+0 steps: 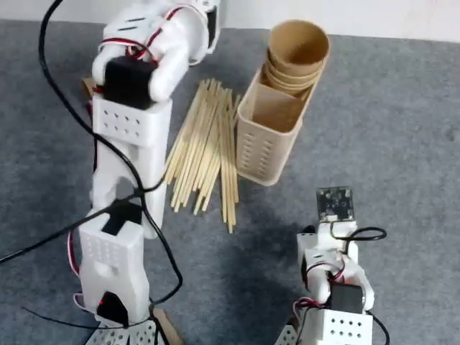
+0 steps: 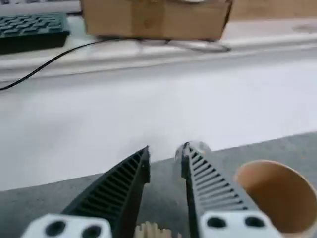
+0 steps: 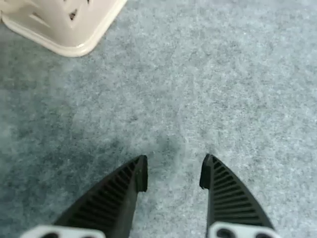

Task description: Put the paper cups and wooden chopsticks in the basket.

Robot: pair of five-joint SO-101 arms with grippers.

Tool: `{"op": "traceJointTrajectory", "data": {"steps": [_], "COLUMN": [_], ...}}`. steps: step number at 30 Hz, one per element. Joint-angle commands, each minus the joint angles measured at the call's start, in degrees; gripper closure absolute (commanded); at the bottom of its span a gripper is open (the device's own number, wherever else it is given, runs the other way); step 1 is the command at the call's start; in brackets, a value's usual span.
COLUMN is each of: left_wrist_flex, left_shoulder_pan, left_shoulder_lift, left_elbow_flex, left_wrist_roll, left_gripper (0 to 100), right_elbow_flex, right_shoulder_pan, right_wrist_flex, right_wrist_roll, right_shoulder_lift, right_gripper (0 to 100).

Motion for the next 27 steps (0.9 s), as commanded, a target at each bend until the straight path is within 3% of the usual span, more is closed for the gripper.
{"op": "traceJointTrajectory", "data": {"steps": [1, 6, 9, 13, 21, 27], "left_wrist_flex": [-0.26, 2.29, 2.64, 3.87, 3.69, -1.32], "left_shoulder_pan": [-12.88, -27.74, -30.81, -30.99, -28.70, -27.30], "left_shoulder_lift": [-1.10, 6.73, 11.74, 17.36, 22.46, 26.07], "left_elbow_flex": [-0.04, 10.86, 14.46, 14.73, 14.73, 14.73], "left_wrist_roll": [0.70, 6.68, 6.95, 5.19, 2.81, 2.81], "left_gripper": [86, 86, 85, 80, 79, 80], "right_elbow_flex": [0.66, 0.66, 0.66, 0.66, 0.66, 0.66], "right_shoulder_pan": [-0.48, -0.66, -0.66, -0.66, -0.66, -0.66], "right_wrist_flex": [0.22, 0.22, 0.22, 0.22, 0.22, 0.22], "right_wrist_roll": [-0.35, -0.35, -0.35, -0.35, -0.35, -0.35], "right_shoulder_lift": [-0.57, -0.57, -0.57, -0.57, -0.57, -0.57], "right_gripper": [81.8, 81.8, 81.8, 81.8, 81.8, 81.8]}}
